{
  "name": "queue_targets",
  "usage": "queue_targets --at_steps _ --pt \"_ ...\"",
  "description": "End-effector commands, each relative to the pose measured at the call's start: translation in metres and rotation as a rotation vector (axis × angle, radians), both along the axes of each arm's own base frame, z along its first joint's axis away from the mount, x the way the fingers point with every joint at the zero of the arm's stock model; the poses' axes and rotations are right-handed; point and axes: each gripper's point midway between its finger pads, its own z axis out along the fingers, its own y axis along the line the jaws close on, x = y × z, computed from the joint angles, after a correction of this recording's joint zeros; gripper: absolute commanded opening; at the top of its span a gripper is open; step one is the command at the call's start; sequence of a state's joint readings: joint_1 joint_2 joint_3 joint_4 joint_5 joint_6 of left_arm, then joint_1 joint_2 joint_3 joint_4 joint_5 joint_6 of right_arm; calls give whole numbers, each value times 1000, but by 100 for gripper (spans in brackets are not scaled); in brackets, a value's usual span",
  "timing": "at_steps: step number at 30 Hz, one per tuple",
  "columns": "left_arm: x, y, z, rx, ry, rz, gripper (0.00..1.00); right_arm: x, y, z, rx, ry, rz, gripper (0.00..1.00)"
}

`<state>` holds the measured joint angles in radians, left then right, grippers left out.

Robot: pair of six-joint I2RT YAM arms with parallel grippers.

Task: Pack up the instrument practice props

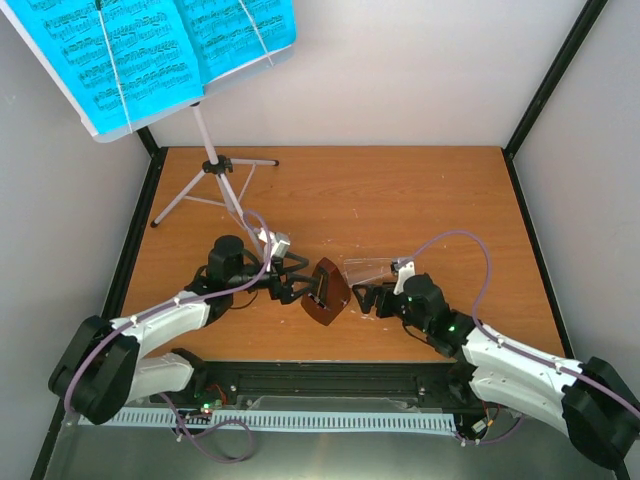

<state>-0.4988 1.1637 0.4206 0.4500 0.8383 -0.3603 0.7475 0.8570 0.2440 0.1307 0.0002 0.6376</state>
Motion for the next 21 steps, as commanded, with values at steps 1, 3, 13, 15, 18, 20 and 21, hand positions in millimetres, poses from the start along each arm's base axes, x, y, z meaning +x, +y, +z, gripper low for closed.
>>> queue_targets --at_steps 1,3,13,15,18,20,21 --pt "-13 -14 1 -22 0 -82 97 1 12 3 57 26 27 100" --pt "-16 -19 -3 -10 6 -89 97 1 16 0 50 43 39 100" --pt "-24 -20 -18 41 25 -72 97 8 23 -7 35 72 43 100" --pt "-26 -19 -20 44 34 -71 97 12 22 -6 25 63 23 100" --pt "-29 -18 -22 48 46 -77 97 17 22 -3 10 48 13 100" --pt "-29 -18 -24 52 54 -73 96 21 18 -1 -6 41 -15 100" --pt "-29 -17 -24 53 54 -67 96 23 15 1 -12 38 -36 100"
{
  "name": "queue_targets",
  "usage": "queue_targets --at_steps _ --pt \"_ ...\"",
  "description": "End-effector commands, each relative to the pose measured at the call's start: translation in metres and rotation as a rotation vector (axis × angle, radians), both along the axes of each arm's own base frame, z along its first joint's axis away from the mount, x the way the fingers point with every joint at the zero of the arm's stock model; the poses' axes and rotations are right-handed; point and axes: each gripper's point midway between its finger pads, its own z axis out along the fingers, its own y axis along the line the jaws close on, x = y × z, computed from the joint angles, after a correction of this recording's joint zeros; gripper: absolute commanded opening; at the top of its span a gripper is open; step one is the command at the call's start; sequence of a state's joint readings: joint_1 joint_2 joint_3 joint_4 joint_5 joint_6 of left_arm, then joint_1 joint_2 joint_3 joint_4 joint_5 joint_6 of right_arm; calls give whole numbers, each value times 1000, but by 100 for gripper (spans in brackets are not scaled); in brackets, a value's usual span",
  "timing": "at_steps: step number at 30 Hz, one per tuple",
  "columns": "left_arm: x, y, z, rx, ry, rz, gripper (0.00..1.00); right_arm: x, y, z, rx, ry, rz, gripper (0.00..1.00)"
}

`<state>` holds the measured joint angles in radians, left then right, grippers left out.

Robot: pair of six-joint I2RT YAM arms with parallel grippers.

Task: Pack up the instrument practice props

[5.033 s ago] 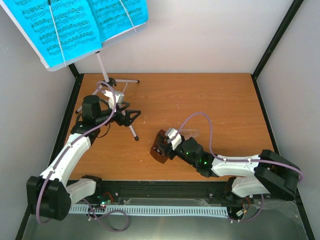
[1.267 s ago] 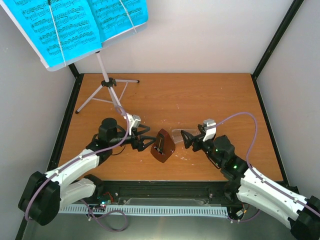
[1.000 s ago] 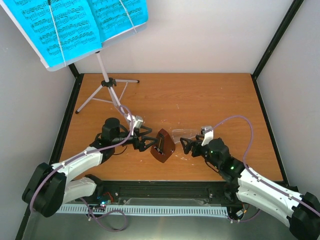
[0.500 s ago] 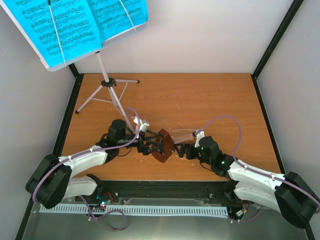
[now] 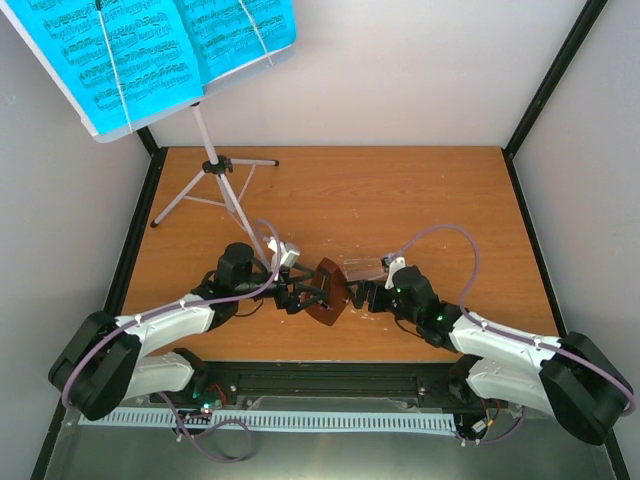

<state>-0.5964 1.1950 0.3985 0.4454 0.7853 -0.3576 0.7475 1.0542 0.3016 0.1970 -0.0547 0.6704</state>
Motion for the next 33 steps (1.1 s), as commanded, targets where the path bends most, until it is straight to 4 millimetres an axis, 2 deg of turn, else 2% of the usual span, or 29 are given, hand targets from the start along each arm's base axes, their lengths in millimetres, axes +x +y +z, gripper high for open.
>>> queue_targets --at_steps 1,10,15,20,28,33 --pt "-7 0 -3 11 13 -8 96 18 -7 21 -5 -61 -87 100" --pt "17 1 -5 82 -61 72 96 17 -38 32 -9 -110 -212 100" --pt "22 -1 -4 98 -96 67 90 14 -47 34 -1 -124 -243 100" --pt "24 -3 -4 102 -94 64 82 12 -49 35 39 -127 -256 100" --pt "32 -7 5 96 -127 68 76 10 -49 33 51 -120 -256 100" --pt "31 -10 4 99 -126 50 71 10 -51 34 48 -122 -260 100"
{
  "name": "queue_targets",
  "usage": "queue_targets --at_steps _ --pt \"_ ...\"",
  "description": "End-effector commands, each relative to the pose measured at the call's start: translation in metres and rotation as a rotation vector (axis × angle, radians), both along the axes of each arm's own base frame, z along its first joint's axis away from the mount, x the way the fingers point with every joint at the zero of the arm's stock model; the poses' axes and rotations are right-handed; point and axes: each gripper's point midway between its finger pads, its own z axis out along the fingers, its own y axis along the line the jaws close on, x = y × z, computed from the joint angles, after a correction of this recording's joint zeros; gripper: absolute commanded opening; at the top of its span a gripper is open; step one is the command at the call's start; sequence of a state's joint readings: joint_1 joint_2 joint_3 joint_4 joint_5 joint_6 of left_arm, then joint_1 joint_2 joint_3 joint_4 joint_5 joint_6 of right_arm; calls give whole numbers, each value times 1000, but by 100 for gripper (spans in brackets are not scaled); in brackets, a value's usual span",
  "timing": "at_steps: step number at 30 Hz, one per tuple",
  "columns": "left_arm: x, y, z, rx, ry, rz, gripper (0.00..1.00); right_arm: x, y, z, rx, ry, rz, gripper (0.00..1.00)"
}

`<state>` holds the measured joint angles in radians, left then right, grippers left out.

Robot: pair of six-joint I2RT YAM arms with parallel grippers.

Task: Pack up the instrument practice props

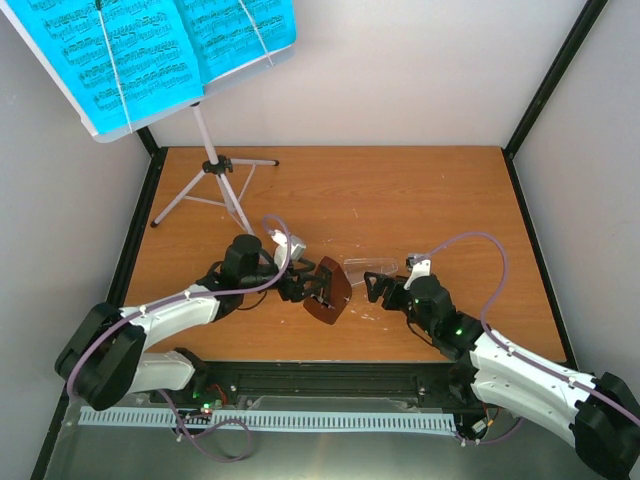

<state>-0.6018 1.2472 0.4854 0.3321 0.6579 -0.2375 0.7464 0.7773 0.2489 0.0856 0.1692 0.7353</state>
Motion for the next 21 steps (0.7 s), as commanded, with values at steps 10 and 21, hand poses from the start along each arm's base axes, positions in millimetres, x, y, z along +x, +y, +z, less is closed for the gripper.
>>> queue_targets --at_steps 10,21 --pt "0 -9 12 -8 -46 -45 63 1 -9 3 4 -8 -39 100" --pt "1 11 13 5 -71 74 74 -2 -5 -2 37 43 -17 100"
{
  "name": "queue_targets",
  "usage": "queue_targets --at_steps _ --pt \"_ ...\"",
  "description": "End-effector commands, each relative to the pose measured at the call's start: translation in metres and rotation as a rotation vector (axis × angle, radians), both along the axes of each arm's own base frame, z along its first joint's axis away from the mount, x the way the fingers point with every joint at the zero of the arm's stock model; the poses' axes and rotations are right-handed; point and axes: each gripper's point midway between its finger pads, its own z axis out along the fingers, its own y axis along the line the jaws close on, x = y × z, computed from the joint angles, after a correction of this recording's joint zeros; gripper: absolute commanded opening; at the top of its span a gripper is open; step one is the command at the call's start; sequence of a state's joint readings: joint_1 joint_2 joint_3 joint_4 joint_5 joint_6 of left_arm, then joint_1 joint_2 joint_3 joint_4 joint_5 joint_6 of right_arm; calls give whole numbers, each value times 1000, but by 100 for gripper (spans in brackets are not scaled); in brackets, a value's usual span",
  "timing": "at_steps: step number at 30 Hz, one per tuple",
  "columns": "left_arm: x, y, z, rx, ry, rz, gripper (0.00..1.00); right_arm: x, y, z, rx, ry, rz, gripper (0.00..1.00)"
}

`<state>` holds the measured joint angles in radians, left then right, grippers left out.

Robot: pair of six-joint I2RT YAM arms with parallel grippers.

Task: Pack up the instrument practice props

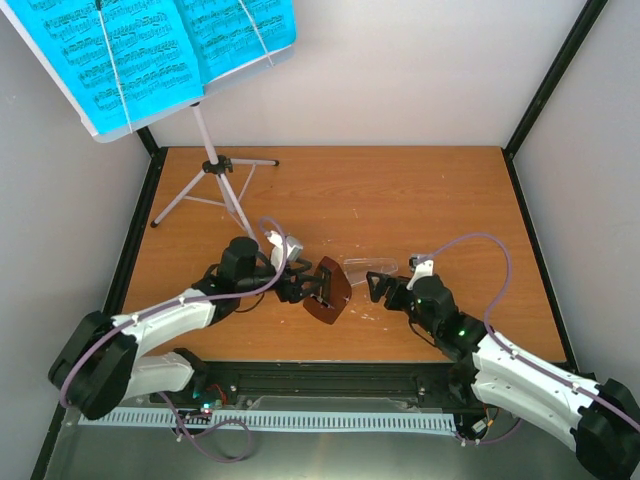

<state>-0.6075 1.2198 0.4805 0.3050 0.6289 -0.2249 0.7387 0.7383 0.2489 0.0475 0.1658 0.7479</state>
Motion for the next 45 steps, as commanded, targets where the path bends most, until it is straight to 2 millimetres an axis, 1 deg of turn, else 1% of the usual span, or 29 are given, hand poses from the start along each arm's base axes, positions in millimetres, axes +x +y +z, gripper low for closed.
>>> queue_targets --at_steps 1,3,5,7,9,12,14,16,17,19,21,24,31,33,35,37,39,41,42,44,45 --pt "-2 10 12 -21 -44 58 77 0 1 -7 26 45 1 100" --pt "-9 11 7 -34 -7 47 84 0 4 -10 17 62 16 100" --pt "-10 15 -11 -8 46 75 88 1 8 -15 -2 82 34 98" --pt "-9 19 -30 31 91 109 89 1 14 -18 -16 100 61 94" --pt "-11 18 -34 24 110 99 90 2 22 -21 -25 121 93 89" --pt "-16 13 -29 -16 117 60 91 3 33 -22 -15 137 136 84" --pt "-16 11 -30 -18 115 47 86 2 44 -21 1 135 187 82" --pt "-12 11 -39 7 126 62 79 -4 63 -17 24 135 299 77" --pt "-12 11 -46 22 140 60 77 -6 69 -16 30 139 332 75" --pt "-11 9 -51 27 157 56 74 -4 79 -11 40 142 369 69" --pt "-10 7 -51 24 160 52 72 -1 82 -11 33 147 377 67" --pt "-10 6 -50 28 157 42 72 5 84 -13 20 153 364 67" --pt "-20 11 -52 34 171 31 72 27 97 -11 3 134 349 68" --pt "-22 10 -50 23 181 18 73 33 101 -10 -10 125 349 68" --pt "-24 9 -46 11 189 13 74 39 103 -4 -24 114 347 68" --pt "-20 12 -39 5 186 48 78 42 102 1 -44 108 340 70" --pt "-12 16 -29 6 183 112 86 43 96 3 -67 105 329 73" --pt "2 24 -12 22 172 208 90 44 86 9 -98 97 311 75" --pt "10 28 0 28 164 263 92 44 79 10 -119 100 292 76" --pt "23 38 27 38 141 359 96 45 60 10 -164 115 248 80" --pt "27 41 45 25 112 380 97 45 51 12 -174 119 232 82"
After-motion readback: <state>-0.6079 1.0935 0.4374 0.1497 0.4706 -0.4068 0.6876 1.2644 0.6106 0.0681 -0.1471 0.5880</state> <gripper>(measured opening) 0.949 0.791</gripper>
